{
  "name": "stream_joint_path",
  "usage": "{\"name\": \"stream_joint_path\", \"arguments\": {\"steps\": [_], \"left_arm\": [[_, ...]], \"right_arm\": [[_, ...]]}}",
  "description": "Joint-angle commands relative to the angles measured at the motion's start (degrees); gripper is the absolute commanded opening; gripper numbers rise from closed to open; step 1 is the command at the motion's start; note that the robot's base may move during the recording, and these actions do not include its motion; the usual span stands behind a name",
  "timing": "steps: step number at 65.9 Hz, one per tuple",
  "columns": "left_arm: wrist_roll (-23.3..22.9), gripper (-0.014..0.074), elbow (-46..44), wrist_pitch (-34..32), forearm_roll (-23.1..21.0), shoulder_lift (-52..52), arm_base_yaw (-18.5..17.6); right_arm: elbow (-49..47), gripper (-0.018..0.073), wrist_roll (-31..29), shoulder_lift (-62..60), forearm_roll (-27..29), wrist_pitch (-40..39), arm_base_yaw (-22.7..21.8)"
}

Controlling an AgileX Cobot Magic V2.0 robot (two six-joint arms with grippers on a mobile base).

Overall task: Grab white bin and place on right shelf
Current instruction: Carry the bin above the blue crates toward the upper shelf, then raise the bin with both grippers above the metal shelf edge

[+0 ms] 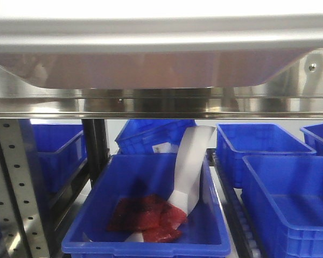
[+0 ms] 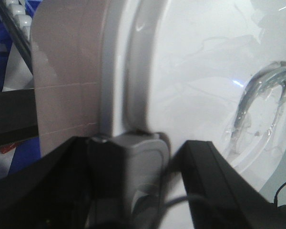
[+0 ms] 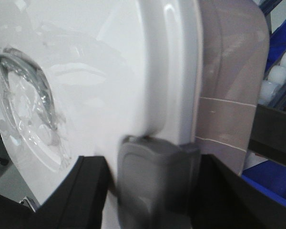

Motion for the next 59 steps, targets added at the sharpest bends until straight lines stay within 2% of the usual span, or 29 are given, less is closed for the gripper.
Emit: {"name": "stream_joint_path", "arguments": {"steps": [1,59], "left_arm": [[-0.1,0.0250,-1.9,3.0,-11.0,-0.7,-1.4],[-0.1,0.0250,-1.9,2.2,-11.6,-0.7,-1.4]], "right_arm": [[-1.6,0.0306,-0.8,-0.8,10.1,6.8,0.6],[-1.6,0.0306,0.2,-0.8,10.9,7.2,0.6]]}}
